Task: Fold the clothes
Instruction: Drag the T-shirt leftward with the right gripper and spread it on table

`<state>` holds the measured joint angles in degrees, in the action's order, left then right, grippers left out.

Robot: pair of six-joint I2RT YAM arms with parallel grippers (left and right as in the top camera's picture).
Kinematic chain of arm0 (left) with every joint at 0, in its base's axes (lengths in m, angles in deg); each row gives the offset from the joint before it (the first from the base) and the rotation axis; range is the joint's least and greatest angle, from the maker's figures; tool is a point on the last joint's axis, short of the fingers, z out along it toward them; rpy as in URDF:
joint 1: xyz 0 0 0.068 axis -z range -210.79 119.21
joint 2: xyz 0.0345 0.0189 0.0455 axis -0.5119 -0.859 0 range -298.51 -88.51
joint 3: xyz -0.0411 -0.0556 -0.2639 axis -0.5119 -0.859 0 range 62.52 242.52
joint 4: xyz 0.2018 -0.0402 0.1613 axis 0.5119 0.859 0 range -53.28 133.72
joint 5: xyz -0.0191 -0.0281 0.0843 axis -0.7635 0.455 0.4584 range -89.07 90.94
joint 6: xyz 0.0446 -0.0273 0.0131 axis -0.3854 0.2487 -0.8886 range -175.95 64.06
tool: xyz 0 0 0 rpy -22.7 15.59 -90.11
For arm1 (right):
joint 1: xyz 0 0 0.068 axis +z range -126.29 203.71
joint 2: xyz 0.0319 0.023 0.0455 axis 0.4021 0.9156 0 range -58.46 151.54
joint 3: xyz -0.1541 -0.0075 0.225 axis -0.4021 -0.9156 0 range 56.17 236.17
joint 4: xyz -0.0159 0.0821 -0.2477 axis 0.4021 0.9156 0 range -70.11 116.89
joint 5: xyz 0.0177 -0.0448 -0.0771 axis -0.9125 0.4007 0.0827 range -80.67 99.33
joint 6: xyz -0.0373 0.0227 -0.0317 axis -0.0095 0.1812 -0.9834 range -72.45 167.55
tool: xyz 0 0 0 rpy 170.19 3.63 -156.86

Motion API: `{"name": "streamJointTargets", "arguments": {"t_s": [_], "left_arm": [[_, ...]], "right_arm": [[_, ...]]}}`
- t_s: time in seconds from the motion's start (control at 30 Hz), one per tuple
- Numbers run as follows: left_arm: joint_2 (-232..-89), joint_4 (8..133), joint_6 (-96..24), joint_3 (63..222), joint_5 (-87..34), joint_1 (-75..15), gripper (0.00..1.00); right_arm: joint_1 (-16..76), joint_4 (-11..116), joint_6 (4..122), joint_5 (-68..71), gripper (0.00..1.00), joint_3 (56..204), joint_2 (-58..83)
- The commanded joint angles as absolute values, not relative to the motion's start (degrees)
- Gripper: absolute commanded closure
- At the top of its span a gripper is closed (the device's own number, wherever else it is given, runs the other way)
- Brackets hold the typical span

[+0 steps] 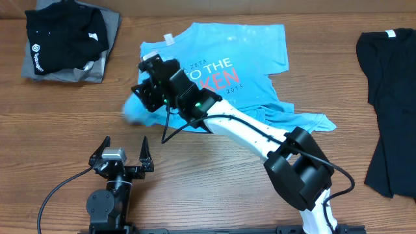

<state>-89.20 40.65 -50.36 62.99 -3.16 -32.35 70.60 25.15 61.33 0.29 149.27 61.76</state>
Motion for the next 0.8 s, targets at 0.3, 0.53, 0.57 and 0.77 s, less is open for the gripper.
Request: {"name": "streamJointTargets", "arguments": {"t_s": [0.3, 0.53, 0.57, 0.77], "left_arm": [[-88.71, 40.76, -51.45, 62.79, -3.53, -32.14, 0.00], [-88.71, 40.76, -51.45, 62.79, -3.53, -32.16, 0.00], [-88.71, 40.76, -51.45, 62.79, -3.53, -32.16, 0.00], [-88.71, 40.76, -51.45, 62.79, -3.53, -32.14, 0.00]], "right_arm": [[45.14, 50.54, 61.24, 2.76, 0.00, 150.86, 42.92], [33.03, 71.40, 61.22, 1.36, 0.00, 150.34, 42.11], [31.87, 73.52, 61.22, 1.36, 0.00, 150.14, 42.50], [28.88, 77.89, 61.26, -1.07, 0.00, 148.65, 45.08]]}}
